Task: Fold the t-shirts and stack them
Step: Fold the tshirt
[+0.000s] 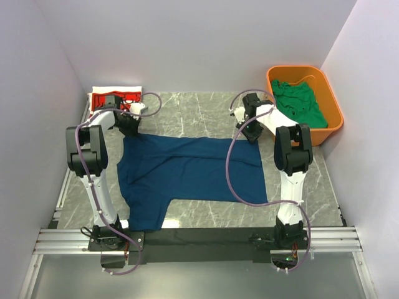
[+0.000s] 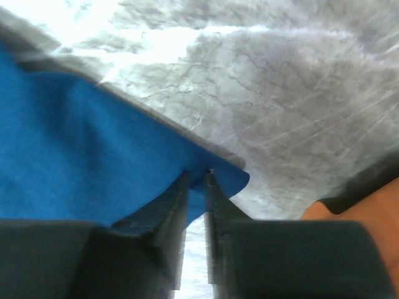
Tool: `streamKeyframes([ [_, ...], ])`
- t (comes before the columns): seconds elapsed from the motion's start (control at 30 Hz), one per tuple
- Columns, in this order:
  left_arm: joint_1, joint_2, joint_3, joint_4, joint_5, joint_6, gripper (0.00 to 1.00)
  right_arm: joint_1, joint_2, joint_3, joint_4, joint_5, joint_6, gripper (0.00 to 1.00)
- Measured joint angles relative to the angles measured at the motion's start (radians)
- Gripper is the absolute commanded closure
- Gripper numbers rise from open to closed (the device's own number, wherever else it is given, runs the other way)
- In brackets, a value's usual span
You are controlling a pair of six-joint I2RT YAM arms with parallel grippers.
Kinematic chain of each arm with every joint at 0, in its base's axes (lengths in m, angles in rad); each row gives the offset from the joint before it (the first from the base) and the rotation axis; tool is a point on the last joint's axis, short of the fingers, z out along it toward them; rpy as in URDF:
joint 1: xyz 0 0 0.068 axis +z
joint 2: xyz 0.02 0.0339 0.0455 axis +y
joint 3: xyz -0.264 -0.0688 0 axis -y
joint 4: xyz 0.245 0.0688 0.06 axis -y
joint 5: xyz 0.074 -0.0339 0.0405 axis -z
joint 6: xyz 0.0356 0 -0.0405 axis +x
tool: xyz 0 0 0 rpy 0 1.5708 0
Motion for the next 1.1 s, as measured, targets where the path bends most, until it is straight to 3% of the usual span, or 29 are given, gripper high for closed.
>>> streamKeyframes([
  [0.07, 0.001, -0.006, -0.012, 0.015, -0.013, 0.001, 0.97, 0.000, 0.011, 0.000, -0.002, 0.014, -0.003, 0.97],
  [0.1, 0.004, -0.013, -0.021, 0.020, -0.018, 0.000, 0.99, -0.001, 0.015, 0.000, -0.002, 0.023, -0.004, 1.00],
  [0.6, 0.114, -0.153, -0.202, -0.014, -0.051, -0.079, 0.99, -0.001, 0.027, 0.027, 0.086, 0.135, 0.006, 1.00],
  [0.67, 0.116, -0.148, -0.192, -0.016, -0.054, -0.105, 0.94, -0.001, 0.037, 0.069, 0.089, 0.142, 0.012, 1.00],
  [0.7, 0.116, -0.136, -0.173, -0.021, -0.055, -0.117, 0.80, 0.000, 0.046, 0.101, 0.093, 0.146, 0.014, 0.93],
  [0.77, 0.116, -0.098, -0.120, -0.019, -0.054, -0.141, 0.70, 0.000, 0.072, 0.170, 0.094, 0.158, 0.021, 0.87],
  [0.9, 0.117, -0.039, -0.023, -0.015, -0.047, -0.184, 0.52, 0.003, 0.101, 0.266, 0.077, 0.159, 0.042, 0.58],
  [1.03, 0.121, -0.058, -0.007, -0.020, -0.022, -0.188, 0.51, 0.003, 0.080, 0.263, 0.019, 0.110, 0.053, 0.55],
  [1.1, 0.124, -0.083, -0.007, -0.042, -0.006, -0.187, 0.51, 0.003, 0.045, 0.229, -0.019, 0.058, 0.057, 0.59],
])
